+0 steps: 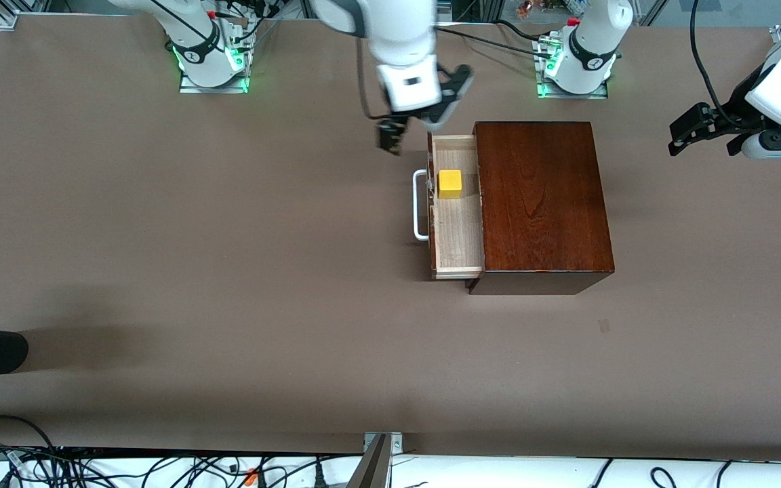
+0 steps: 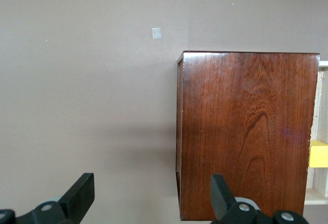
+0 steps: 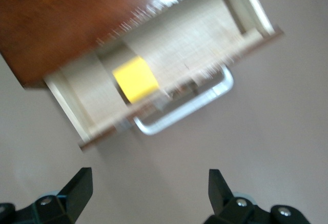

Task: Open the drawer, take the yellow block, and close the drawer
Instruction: 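Move the right gripper over the yellow cube in the drawer, then lower the right gripper and close it on the yellow cube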

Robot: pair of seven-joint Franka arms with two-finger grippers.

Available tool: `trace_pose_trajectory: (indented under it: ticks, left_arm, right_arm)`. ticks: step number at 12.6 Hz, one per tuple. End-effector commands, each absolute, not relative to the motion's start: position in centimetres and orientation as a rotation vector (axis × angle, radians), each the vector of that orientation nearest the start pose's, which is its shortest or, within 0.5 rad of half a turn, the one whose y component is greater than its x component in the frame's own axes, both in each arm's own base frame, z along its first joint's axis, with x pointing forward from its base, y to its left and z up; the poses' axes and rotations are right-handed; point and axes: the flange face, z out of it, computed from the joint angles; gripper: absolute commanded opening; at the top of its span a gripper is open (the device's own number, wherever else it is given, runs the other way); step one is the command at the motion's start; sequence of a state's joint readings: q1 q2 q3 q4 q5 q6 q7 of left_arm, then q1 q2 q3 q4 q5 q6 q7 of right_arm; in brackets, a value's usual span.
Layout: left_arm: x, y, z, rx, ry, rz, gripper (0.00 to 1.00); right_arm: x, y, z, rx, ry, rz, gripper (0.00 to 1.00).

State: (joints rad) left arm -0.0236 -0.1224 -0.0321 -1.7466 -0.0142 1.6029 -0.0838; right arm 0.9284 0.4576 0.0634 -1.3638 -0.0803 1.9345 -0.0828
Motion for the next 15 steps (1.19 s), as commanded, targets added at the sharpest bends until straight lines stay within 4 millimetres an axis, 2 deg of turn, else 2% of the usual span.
trace_pose_trajectory:
  ticks: [1, 4, 7, 15]
  left_arm:
    - [51.3, -2.7, 61.3, -3.129, 0.012, 0.030, 1.00]
    - [51.3, -3.4, 61.3, -3.131, 0.031, 0.028, 1.00]
    - [51.3, -3.5, 61.3, -3.132, 0.031, 0.031, 1.00]
    - [51.3, -3.6, 61.4, -3.132, 0.035, 0.028, 1.00]
  right_arm:
    - [40.8, 62.6, 44.1, -2.535, -1.824, -0.273, 1.00]
    - [41.1, 64.1, 39.7, -2.439, -2.032, -0.324, 1.00]
    - [41.0, 64.6, 37.0, -2.371, -2.140, -0.290, 1.00]
    - [40.7, 65.0, 34.1, -2.319, -2.216, -0.245, 1.00]
